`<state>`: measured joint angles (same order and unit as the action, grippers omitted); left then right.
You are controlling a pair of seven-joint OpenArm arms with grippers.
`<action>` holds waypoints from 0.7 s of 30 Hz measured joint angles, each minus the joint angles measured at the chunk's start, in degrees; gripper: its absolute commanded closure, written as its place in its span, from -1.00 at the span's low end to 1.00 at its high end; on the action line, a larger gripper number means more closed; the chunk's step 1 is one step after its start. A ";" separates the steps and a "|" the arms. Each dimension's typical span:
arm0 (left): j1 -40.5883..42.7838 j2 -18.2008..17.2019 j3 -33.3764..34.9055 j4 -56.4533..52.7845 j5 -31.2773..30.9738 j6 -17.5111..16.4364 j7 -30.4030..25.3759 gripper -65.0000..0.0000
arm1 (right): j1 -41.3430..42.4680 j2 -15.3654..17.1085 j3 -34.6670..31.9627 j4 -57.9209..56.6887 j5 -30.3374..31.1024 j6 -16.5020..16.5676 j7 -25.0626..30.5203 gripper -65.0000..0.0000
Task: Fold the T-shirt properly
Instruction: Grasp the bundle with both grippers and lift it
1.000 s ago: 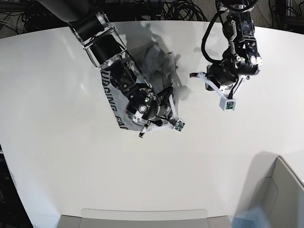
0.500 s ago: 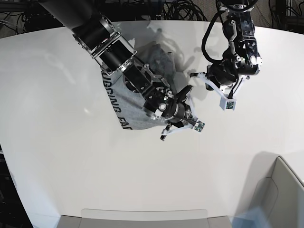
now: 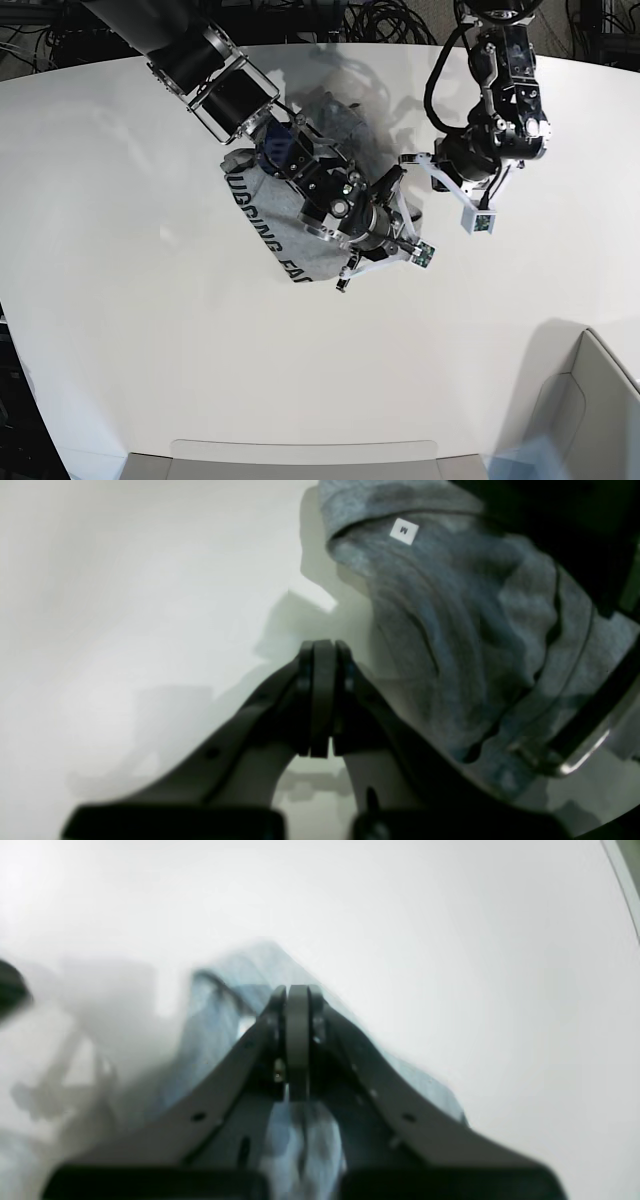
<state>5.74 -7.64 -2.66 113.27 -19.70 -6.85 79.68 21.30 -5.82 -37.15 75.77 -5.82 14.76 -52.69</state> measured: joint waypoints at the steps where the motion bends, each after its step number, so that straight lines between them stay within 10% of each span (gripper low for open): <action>1: 0.00 0.00 0.04 0.00 0.00 0.00 0.00 1.00 | -0.22 0.09 0.00 0.92 -0.02 0.02 -1.90 0.96; 12: -0.22 0.28 0.44 0.11 -0.33 0.02 0.02 1.00 | -8.79 6.47 18.84 26.21 -0.22 0.17 -2.56 1.00; 21: -2.62 2.08 22.77 2.19 -0.85 0.02 -0.02 1.00 | -15.34 14.91 37.07 23.50 0.17 -0.02 -2.93 1.00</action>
<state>3.11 -5.56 20.12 115.46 -20.56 -6.83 79.66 5.96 9.08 -0.08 99.26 -5.65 14.74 -55.61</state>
